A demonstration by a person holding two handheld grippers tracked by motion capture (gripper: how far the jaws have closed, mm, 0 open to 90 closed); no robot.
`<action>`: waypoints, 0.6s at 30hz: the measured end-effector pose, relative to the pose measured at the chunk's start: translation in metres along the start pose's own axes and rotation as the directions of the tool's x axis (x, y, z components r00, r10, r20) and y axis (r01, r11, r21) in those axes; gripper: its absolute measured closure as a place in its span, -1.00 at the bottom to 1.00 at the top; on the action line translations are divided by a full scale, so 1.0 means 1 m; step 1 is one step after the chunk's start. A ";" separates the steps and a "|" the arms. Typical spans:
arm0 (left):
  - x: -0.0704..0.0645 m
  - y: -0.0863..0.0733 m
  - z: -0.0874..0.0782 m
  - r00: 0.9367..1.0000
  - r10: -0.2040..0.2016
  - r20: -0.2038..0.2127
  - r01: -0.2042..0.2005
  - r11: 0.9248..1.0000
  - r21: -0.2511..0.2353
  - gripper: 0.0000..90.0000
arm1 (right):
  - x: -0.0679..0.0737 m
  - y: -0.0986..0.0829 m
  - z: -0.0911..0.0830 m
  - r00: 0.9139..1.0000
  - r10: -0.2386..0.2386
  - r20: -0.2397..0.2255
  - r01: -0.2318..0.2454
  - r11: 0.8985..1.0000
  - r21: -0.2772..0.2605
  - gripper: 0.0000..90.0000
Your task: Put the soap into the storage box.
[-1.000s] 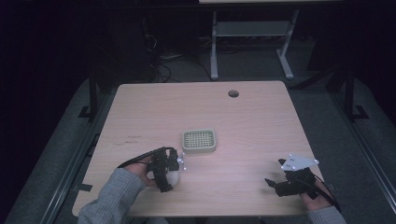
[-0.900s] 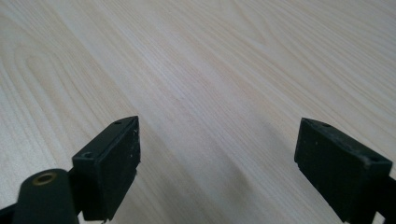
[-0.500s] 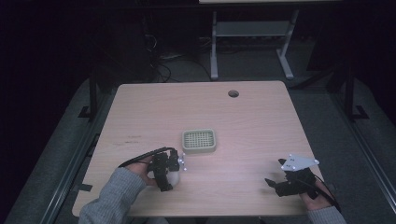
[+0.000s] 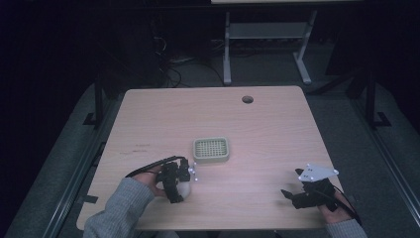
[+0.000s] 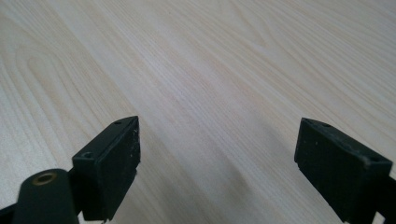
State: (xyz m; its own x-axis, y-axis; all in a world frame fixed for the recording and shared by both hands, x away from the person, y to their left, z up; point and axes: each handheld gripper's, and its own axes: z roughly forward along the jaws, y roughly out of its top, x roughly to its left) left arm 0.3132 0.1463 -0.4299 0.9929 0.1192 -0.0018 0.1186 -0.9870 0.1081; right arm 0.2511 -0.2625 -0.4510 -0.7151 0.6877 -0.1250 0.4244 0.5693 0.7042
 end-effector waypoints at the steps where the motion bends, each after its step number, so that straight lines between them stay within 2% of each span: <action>1: 0.000 0.000 -0.001 1.000 -0.003 0.001 0.003 1.000 -0.004 -0.47 | 0.000 0.000 0.000 1.000 0.001 0.001 -0.001 1.000 0.000 -0.69; 7: 0.000 0.001 -0.007 1.000 0.000 0.002 0.000 0.999 -0.035 -0.47 | 0.000 0.000 0.000 1.000 0.002 0.001 -0.002 1.000 0.000 -0.69; 18: 0.002 0.006 -0.016 1.000 0.014 -0.009 -0.014 1.000 -0.028 -0.47 | -0.001 0.001 0.002 1.000 0.002 -0.006 -0.002 1.000 -0.007 -0.69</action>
State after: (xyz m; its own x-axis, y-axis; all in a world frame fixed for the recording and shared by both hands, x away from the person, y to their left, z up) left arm 0.3157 0.1425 -0.4130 0.9943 0.1063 0.0083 0.1042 -0.9852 0.1358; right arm 0.2532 -0.2621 -0.4515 -0.7177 0.6860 -0.1198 0.4215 0.5648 0.7095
